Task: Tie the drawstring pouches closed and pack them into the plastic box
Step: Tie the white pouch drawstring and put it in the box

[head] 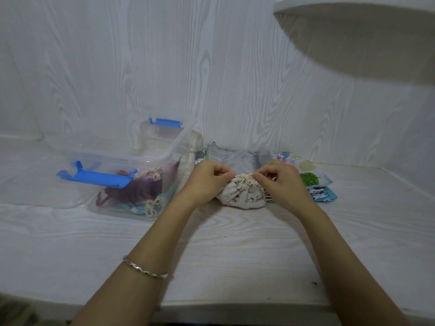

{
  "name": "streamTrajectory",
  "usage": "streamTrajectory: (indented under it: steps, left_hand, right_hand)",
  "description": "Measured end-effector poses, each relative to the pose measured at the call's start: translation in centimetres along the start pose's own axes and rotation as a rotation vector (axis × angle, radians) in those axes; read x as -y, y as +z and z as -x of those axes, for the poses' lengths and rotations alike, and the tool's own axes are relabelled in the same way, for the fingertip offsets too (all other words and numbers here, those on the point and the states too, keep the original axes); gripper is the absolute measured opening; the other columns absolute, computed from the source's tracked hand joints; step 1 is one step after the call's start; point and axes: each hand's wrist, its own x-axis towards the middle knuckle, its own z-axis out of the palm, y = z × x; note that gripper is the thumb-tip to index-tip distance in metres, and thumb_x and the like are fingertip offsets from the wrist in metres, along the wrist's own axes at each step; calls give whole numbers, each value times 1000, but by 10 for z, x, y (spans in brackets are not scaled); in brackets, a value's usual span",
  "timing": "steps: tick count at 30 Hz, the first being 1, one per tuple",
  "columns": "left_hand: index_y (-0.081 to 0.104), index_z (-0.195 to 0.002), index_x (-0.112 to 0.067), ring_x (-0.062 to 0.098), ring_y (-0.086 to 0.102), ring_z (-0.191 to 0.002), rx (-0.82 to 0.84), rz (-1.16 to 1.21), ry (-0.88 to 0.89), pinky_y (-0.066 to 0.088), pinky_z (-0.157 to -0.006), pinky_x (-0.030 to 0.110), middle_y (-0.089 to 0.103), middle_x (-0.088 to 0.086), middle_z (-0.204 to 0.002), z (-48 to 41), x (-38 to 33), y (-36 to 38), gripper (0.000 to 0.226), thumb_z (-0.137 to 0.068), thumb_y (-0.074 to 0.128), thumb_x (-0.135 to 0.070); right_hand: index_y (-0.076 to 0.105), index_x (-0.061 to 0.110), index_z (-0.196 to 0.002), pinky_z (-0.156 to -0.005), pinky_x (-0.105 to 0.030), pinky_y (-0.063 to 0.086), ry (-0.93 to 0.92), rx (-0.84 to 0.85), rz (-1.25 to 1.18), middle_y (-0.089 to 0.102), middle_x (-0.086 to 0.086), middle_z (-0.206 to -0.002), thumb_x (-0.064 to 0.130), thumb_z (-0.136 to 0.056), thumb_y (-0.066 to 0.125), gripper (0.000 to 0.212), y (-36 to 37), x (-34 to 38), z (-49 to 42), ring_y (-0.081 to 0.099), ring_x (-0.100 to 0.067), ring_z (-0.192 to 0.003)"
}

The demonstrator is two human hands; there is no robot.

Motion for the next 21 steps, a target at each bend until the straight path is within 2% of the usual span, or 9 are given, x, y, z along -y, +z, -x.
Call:
streamTrajectory:
  steps: [4, 7, 9, 11, 12, 15, 17, 19, 21]
  left_hand:
    - [71, -88, -15, -3, 52, -61, -28, -100, 36, 40, -60, 12, 62, -11, -69, -2, 2, 3, 10, -92, 63, -17]
    - [70, -90, -12, 0, 54, -64, -32, -10, 77, 41, -64, 16, 62, -7, -73, 1, -2, 4, 8, -90, 65, -18]
    - [67, -86, -16, 4, 54, -65, -161, -13, 83, 44, -64, 20, 61, -6, -75, 3, -6, 4, 10, -88, 67, -27]
    - [61, -72, -15, 10, 53, -61, -364, -104, 23, 48, -62, 32, 59, -4, -67, 6, -10, 3, 30, -90, 60, -39]
    - [62, -67, -11, 15, 55, -59, -376, -119, -40, 50, -64, 35, 61, 0, -63, 9, -13, 1, 42, -93, 53, -44]
    - [69, -80, 0, 22, 66, -59, -13, 48, -382, 53, -56, 26, 72, 12, -71, 21, -25, 0, 73, -97, 29, -59]
    - [61, -106, 4, 33, 72, -76, 223, 338, -557, 60, -64, 32, 71, 23, -97, 25, -33, 3, 80, -94, 25, -67]
    - [53, -126, -2, 41, 67, -98, 371, 561, -569, 57, -85, 46, 61, 27, -121, 16, -42, 9, 83, -91, 22, -71]
    - [53, -130, -9, 37, 64, -105, 433, 685, -494, 54, -90, 45, 60, 23, -126, 4, -60, 6, 88, -88, 14, -75]
  right_hand:
    - [73, 21, -98, -73, -21, 48, 65, 159, -138, 71, 2, -94, 24, -89, 67, 11, 0, 2, 3, 62, -6, -80]
    - [61, 29, -127, -88, -20, 50, 80, 334, -223, 68, 10, -113, 28, -81, 76, 49, 6, 5, 8, 63, -2, -102]
    - [65, 22, -121, -81, -18, 53, 47, 275, -269, 71, 5, -105, 20, -82, 77, 41, 9, 6, 9, 66, -6, -96]
    - [69, 20, -110, -76, -21, 55, 51, 161, -329, 73, 4, -96, 19, -84, 75, 27, 8, 6, 8, 68, -9, -90]
    - [70, 20, -108, -77, -23, 55, 50, 113, -340, 73, 5, -95, 21, -84, 74, 25, 7, 6, 8, 68, -8, -90]
    - [69, 21, -107, -80, -24, 54, 28, 15, -363, 72, 6, -93, 22, -84, 75, 24, 2, 9, 6, 67, -6, -89]
    - [70, 22, -104, -80, -22, 53, 1, -45, -366, 72, 8, -93, 20, -82, 77, 23, -2, 18, 4, 67, -5, -89]
    - [70, 23, -102, -80, -19, 50, -66, -95, -311, 71, 10, -93, 18, -81, 77, 23, -8, 31, 0, 66, -3, -89]
    - [70, 22, -103, -82, -16, 48, -148, -112, -242, 70, 11, -94, 17, -81, 77, 23, -14, 51, -8, 64, -1, -89]
